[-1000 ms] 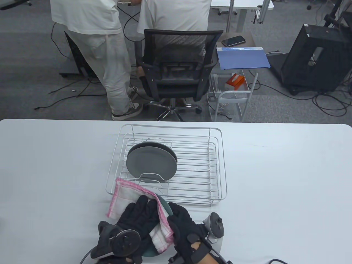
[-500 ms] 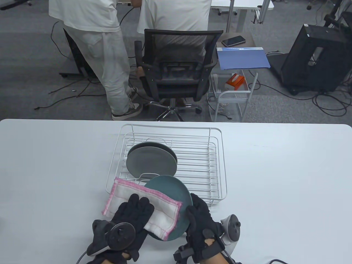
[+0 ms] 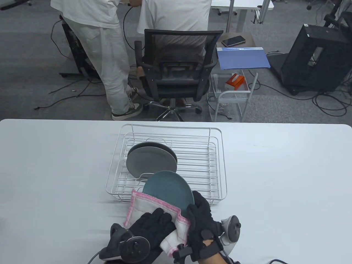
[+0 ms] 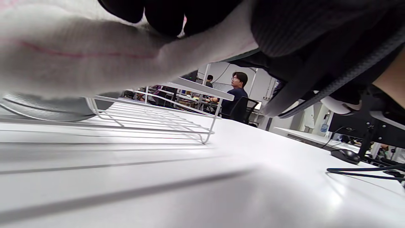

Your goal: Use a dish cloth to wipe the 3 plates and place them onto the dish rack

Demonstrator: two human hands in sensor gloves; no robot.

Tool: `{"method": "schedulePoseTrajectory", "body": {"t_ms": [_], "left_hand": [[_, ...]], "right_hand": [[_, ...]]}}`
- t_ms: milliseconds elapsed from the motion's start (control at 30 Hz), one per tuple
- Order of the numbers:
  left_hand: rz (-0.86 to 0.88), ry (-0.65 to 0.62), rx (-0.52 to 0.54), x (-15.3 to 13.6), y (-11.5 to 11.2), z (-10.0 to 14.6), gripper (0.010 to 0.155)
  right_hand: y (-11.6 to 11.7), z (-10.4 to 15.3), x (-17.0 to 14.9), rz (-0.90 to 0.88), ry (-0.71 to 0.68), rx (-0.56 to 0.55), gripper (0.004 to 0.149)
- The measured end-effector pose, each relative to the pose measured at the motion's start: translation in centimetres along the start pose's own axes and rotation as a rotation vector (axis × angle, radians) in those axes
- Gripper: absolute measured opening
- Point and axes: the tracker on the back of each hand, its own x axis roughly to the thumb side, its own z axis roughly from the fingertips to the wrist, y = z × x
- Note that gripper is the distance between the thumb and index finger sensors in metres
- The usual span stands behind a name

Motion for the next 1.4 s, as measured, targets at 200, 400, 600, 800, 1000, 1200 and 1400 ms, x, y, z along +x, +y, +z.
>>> {"method": "schedulePoseTrajectory", "body": {"t_ms": [200,400,600,800,1000,1200,1400], "left_hand": [[-0.062,-0.023,0.087,0.2,0.5,0.3,0.055],[-0.081,0.055,0.152,-1.0,1.3,0.7,0.052],[-0.077,0.123,0.202,-2.1,1.8,1.0,0.053],[-0.068,0.239,0.212,-3.9,2.1,1.3,0.054],[-0.037,0.303,0.186,-5.5,2.4,1.8,0.055],[0.046,0.274,0.294,-5.5,3.1,2.4,0.054],[0.084,0.291,0.498,-5.9,4.5,4.1,0.051]], "right_hand": [[1.8,0.4,-1.6,-0.003,0.065,0.098,0.057],[2.5,0.6,-2.1,0.035,0.122,0.165,0.057],[2.5,0.7,-1.8,0.062,0.145,0.176,0.057],[2.0,0.7,-1.1,0.088,0.145,0.142,0.057],[1.0,0.5,0.1,0.074,0.106,0.066,0.057],[-0.5,0.3,1.1,-0.044,0.061,-0.037,0.054],[-1.9,-0.3,2.5,-0.067,-0.055,-0.094,0.053]]}}
